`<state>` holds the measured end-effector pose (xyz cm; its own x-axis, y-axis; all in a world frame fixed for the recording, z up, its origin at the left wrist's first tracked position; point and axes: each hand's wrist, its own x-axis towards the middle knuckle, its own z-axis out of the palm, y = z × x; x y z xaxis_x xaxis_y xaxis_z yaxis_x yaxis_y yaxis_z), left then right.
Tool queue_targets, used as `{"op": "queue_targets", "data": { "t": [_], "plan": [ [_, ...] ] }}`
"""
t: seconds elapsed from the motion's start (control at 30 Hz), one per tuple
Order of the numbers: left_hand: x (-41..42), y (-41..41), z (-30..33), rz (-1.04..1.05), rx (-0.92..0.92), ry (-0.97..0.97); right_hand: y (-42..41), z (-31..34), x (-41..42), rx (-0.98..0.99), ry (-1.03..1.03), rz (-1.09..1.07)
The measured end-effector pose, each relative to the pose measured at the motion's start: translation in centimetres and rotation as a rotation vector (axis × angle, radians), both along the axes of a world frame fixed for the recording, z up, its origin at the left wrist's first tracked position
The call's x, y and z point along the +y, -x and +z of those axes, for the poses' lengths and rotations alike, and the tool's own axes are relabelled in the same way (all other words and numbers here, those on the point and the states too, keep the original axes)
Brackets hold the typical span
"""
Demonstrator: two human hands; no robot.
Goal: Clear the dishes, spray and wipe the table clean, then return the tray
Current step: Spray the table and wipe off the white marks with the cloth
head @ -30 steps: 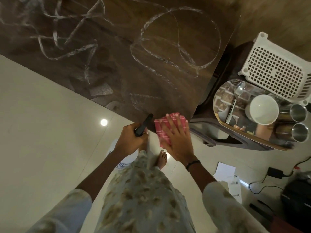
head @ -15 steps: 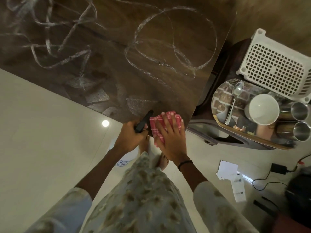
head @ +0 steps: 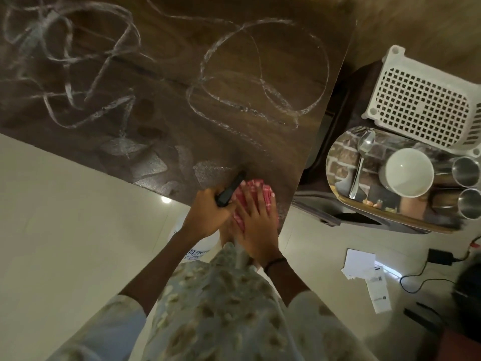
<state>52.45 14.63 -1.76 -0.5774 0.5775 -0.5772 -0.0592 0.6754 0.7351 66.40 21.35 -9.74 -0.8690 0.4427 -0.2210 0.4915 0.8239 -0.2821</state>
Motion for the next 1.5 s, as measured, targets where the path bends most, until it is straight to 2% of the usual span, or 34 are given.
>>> {"op": "queue_targets", "data": {
  "t": [0.13, 0.27, 0.43, 0.57, 0.7, 0.93, 1.13, 1.37, 1.5],
  "plan": [
    [1.5, 0.0, 0.7, -0.076, -0.026, 0.008, -3.2, 0.1, 1.8, -0.051, -0.039, -0.153],
    [3.4, -0.1, 1.1, -0.167, 0.009, 0.02, 0.7, 0.4, 3.2, -0.081, -0.077, -0.388],
    [5.5, -0.2, 0.7, -0.211, -0.016, 0.053, 0.6, -0.2, 2.4, 0.034, -0.028, -0.177],
    [7.1, -0.7, 0.6, -0.289, 0.002, 0.099, -0.9, -0.5, 2.3, 0.102, 0.038, -0.294],
    [8.6, -1.3, 0.7, -0.346, 0.044, 0.151, -0.8, -0.2, 2.7, 0.163, -0.026, -0.275],
    [9.9, -1.4, 0.4, -0.271, 0.013, 0.197, -1.2, 0.1, 3.1, 0.143, 0.002, -0.254],
    [9.8, -0.8, 0.2, -0.183, 0.062, 0.234, -1.3, 0.2, 3.6, 0.132, 0.07, -0.289],
    [10.0, -0.1, 0.4, -0.238, 0.058, 0.231, -0.9, -0.1, 5.9, 0.043, 0.025, -0.337],
    [10.2, 0.6, 0.8, -0.08, 0.054, 0.202, 1.4, -0.5, 9.2, 0.036, -0.016, -0.424]
  ]
}}
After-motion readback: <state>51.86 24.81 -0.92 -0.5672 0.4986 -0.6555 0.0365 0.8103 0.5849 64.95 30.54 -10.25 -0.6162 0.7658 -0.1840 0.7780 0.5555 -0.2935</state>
